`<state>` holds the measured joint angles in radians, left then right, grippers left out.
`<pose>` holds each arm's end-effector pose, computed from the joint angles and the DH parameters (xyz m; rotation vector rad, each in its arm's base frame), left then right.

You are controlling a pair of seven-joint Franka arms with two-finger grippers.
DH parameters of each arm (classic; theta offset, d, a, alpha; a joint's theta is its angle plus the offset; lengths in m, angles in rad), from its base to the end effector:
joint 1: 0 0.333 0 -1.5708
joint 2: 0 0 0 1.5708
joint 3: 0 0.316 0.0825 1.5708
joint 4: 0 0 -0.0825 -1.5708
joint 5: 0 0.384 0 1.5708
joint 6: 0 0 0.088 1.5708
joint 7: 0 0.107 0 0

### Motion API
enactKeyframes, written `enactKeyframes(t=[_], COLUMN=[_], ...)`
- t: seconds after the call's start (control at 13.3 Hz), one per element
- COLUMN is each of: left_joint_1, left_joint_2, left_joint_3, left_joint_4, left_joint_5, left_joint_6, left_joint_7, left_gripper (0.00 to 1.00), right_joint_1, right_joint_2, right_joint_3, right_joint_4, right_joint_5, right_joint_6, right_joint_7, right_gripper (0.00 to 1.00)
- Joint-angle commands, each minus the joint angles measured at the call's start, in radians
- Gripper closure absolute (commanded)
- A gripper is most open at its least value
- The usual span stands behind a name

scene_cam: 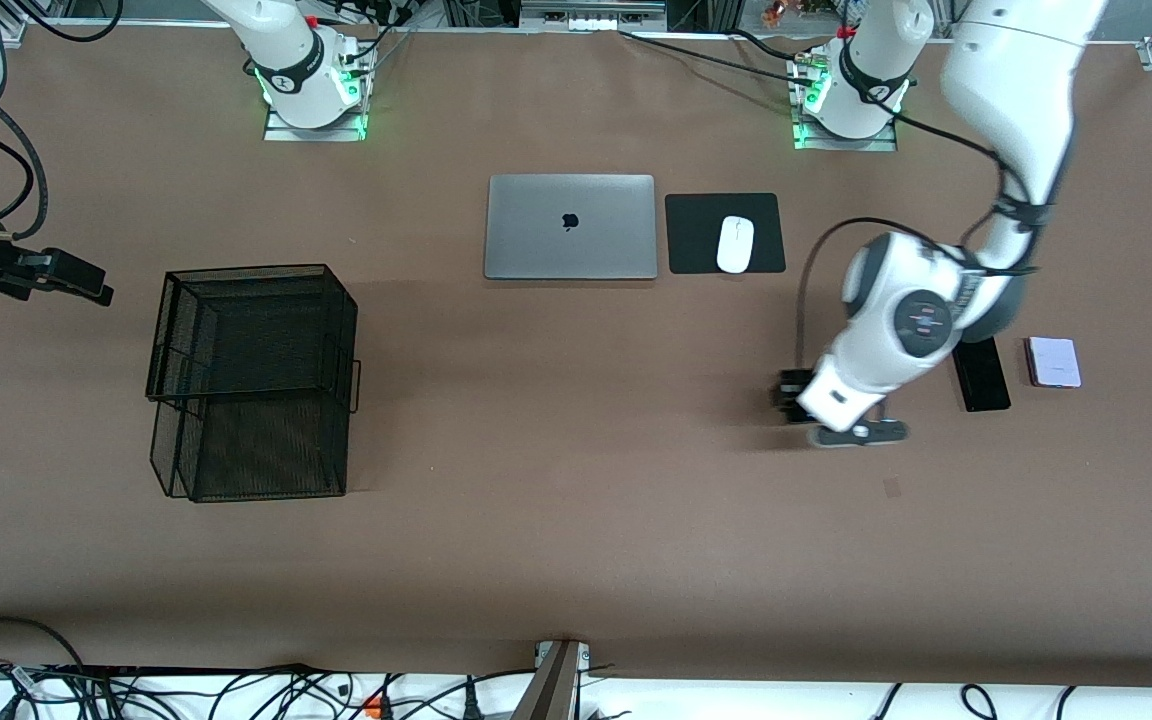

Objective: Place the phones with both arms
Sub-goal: 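Carry the flip phone with the left gripper toward the laptop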

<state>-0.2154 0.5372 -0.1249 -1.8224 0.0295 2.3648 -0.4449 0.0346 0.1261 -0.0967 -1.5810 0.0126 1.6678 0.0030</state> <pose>0.6153 -0.2115 0.2438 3.0942 0.1570 -0.0116 0.5960 -0.0327 0.5556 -3.1378 0.1036 0.0607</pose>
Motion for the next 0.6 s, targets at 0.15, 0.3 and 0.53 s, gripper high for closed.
enactKeyframes(t=[0.15, 0.3, 0.53], left_joint_1=[-0.257, -0.33, -0.418], left_joint_2=[0.205, 0.275, 0.36], left_joint_3=[0.019, 0.022, 0.045], left_joint_4=[0.312, 0.394, 0.481], left_joint_5=[-0.023, -0.02, -0.016], left_joint_6=[-0.032, -0.03, -0.022], left_joint_7=[-0.277, -0.311, -0.343], left_gripper=[1.0, 1.0, 1.0], right_joint_1=[-0.004, -0.004, -0.004], right_joint_2=[-0.006, -0.006, -0.006], right_joint_3=[0.002, 0.002, 0.002], right_joint_4=[0.003, 0.003, 0.003], right_joint_5=[-0.002, -0.002, -0.002], right_joint_6=[-0.011, -0.011, -0.011], right_joint_7=[0.0, -0.001, -0.002], right_gripper=[0.0, 0.0, 0.0])
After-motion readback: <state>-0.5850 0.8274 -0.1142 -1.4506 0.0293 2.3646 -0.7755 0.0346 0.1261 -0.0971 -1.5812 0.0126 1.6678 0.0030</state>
